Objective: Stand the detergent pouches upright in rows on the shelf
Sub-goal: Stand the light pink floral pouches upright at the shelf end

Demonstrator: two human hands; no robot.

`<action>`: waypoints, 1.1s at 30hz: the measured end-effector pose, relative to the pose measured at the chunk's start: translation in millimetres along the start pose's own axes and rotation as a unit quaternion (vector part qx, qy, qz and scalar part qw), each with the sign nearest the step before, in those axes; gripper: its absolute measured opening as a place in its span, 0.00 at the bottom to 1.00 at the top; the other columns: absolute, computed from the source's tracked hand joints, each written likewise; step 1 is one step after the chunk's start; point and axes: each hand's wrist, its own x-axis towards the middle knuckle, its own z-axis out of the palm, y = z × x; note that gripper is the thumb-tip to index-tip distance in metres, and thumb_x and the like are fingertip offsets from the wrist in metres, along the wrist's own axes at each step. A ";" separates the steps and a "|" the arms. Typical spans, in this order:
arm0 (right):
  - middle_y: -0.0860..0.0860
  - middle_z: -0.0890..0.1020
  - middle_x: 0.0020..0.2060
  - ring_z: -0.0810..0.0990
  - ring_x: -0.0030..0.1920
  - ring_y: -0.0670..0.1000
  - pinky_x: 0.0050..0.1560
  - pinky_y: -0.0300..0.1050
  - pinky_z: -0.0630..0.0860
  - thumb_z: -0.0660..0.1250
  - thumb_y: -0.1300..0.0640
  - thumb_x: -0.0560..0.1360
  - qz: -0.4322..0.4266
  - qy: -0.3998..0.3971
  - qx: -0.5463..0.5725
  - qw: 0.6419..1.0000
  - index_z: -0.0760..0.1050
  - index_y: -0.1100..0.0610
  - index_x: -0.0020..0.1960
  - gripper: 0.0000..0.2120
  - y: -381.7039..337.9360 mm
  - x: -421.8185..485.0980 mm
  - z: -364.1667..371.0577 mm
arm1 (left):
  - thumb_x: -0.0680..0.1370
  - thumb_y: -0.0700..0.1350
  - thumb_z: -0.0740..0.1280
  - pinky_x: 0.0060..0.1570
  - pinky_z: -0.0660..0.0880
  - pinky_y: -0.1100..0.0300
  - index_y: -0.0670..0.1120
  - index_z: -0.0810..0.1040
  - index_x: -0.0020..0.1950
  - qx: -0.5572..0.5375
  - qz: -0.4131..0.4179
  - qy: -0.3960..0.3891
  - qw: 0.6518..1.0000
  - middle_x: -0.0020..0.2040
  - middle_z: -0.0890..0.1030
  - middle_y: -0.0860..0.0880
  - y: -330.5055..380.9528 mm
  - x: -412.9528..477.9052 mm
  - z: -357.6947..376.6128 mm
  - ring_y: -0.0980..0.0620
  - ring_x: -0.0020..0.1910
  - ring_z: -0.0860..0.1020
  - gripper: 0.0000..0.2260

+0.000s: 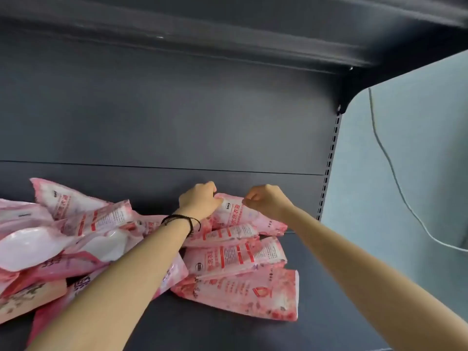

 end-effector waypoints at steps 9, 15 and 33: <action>0.52 0.83 0.52 0.80 0.51 0.53 0.54 0.50 0.78 0.69 0.55 0.74 -0.047 -0.044 -0.035 0.997 0.79 0.56 0.57 0.12 19.0 45.4 14.3 | 0.77 0.37 0.59 0.38 0.70 0.58 0.49 0.78 0.45 0.091 0.038 0.028 0.995 0.44 0.81 0.48 7.5 22.3 11.7 0.44 0.44 0.79 0.10; 0.50 0.67 0.26 0.66 0.33 0.55 0.35 0.46 0.65 0.63 0.59 0.76 -0.045 0.001 -0.044 0.998 0.61 0.54 0.27 0.20 37.6 53.6 11.0 | 0.80 0.48 0.60 0.39 0.69 0.57 0.50 0.79 0.48 -0.009 0.065 0.065 0.996 0.45 0.81 0.51 32.7 32.7 11.3 0.48 0.44 0.77 0.08; 0.51 0.85 0.46 0.84 0.47 0.50 0.50 0.45 0.81 0.62 0.60 0.80 0.097 0.068 0.495 0.861 0.78 0.58 0.52 0.07 171.8 6.2 -3.2 | 0.78 0.45 0.67 0.49 0.78 0.59 0.46 0.76 0.59 -0.475 -0.062 -0.128 0.868 0.54 0.82 0.49 91.0 34.5 79.4 0.52 0.52 0.80 0.10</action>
